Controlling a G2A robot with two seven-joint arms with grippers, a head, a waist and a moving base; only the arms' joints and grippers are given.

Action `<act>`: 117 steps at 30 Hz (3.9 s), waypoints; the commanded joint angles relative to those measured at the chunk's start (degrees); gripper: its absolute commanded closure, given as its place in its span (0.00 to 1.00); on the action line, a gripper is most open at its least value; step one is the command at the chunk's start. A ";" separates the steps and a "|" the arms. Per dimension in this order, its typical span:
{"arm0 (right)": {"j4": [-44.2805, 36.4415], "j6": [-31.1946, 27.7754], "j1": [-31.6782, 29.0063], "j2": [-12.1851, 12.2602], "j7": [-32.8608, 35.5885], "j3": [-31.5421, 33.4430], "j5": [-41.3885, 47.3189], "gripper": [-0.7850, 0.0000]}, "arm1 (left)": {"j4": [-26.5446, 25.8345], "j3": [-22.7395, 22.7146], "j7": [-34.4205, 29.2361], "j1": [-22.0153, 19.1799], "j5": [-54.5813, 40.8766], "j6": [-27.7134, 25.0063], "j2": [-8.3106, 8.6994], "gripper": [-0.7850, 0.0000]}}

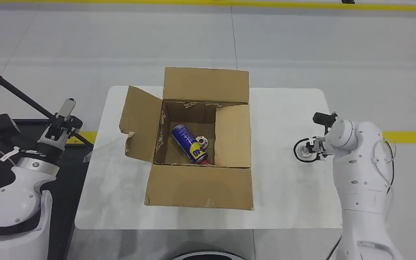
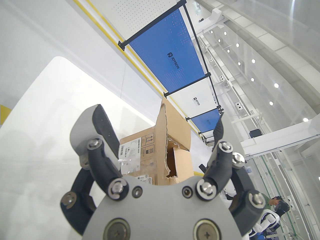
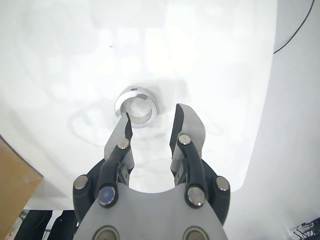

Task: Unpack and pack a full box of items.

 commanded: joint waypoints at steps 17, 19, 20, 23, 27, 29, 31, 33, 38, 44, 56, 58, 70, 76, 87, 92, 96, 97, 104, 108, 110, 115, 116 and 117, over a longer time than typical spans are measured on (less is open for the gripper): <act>8.72 0.06 3.41 0.61 -3.63 -0.96 2.43 1.00 | 0.00 0.00 0.00 0.00 0.00 0.00 0.00 0.00; 8.55 0.22 3.38 0.67 -3.77 -1.08 2.62 1.00 | 0.00 0.00 0.00 0.00 0.00 0.00 0.00 0.00; 8.15 0.43 3.23 0.68 -3.73 -1.18 2.78 1.00 | 0.00 0.00 0.00 0.00 0.00 0.00 0.00 0.00; 6.08 1.05 2.79 0.86 -4.32 -0.81 3.20 1.00 | 0.00 0.00 0.00 0.00 0.00 0.00 0.00 0.00; -1.95 1.63 0.70 0.94 -6.61 0.18 6.29 1.00 | 0.00 0.00 0.00 0.00 0.00 0.00 0.00 0.00; -9.12 3.27 -1.52 0.83 -8.50 0.20 7.58 1.00 | 0.00 0.00 0.00 0.00 0.00 0.00 0.00 0.00; -18.05 5.61 -4.29 0.55 -10.53 -0.79 8.39 1.00 | 0.00 0.00 0.00 0.00 0.00 0.00 0.00 0.00; -27.11 7.71 -7.03 0.20 -13.13 -1.99 10.19 1.00 | 0.00 0.00 0.00 0.00 0.00 0.00 0.00 0.00; -42.73 8.99 -11.57 -0.70 -19.30 -8.52 13.42 1.00 | 0.00 0.00 0.00 0.00 0.00 0.00 0.00 0.00; -42.25 7.92 -8.61 -2.52 -24.85 -24.31 13.41 1.00 | 0.00 0.00 0.00 0.00 0.00 0.00 0.00 0.00; -20.56 11.76 7.21 -9.07 -27.92 -47.80 10.43 1.00 | 0.00 0.00 0.00 0.00 0.00 0.00 0.00 0.00; -17.37 12.89 8.73 -9.99 -27.77 -50.18 7.88 0.99 | 0.00 0.00 0.00 0.00 0.00 0.00 0.00 0.00; -8.97 13.27 11.93 -13.43 -25.33 -52.92 7.45 0.71 | 0.00 0.00 0.00 0.00 0.00 0.00 0.00 0.00; -9.28 12.93 11.17 -13.85 -24.46 -52.12 5.66 0.57 | 0.00 0.00 0.00 0.00 0.00 0.00 0.00 0.00; -22.44 10.92 4.62 -12.75 -26.79 -46.02 3.52 0.05 | -0.91 -1.04 -7.46 1.99 -0.73 -5.09 0.43 0.00; -34.57 9.47 -3.34 -11.12 -31.49 -39.91 2.59 0.00 | -1.11 -1.46 -16.63 3.51 -2.78 -8.17 0.95 0.00; -43.51 7.97 -10.56 -9.98 -37.57 -34.41 3.03 0.00 | -1.62 -1.41 -24.33 5.20 -2.82 -10.95 1.46 0.00; -45.46 7.31 -12.59 -9.73 -39.44 -33.01 3.86 0.00 | -1.76 -1.53 -25.72 5.63 -2.20 -11.57 1.59 0.00; -53.70 5.99 -25.45 -8.54 -55.63 -23.12 8.32 0.00 | -3.34 1.00 -27.67 7.15 -1.70 -12.85 1.83 0.00; -53.71 6.29 -25.98 -8.51 -56.19 -22.88 7.99 0.00 | -5.24 3.22 -27.57 7.03 -1.49 -12.85 1.90 0.00; -53.71 6.29 -25.98 -8.51 -56.19 -22.88 7.99 0.00 | -6.05 4.48 -27.67 6.92 -0.78 -12.86 1.98 0.00; -53.71 6.29 -25.98 -8.51 -56.19 -22.88 7.99 0.00 | -6.83 6.75 -26.30 6.74 0.94 -12.10 2.06 0.00; -53.71 6.29 -25.98 -8.51 -56.19 -22.88 7.99 0.00 | -7.01 7.17 -26.00 6.67 1.26 -11.82 2.08 0.00; -53.71 6.29 -25.98 -8.51 -56.19 -22.88 7.99 0.00 | -7.22 7.70 -25.76 6.62 1.23 -11.52 2.08 0.00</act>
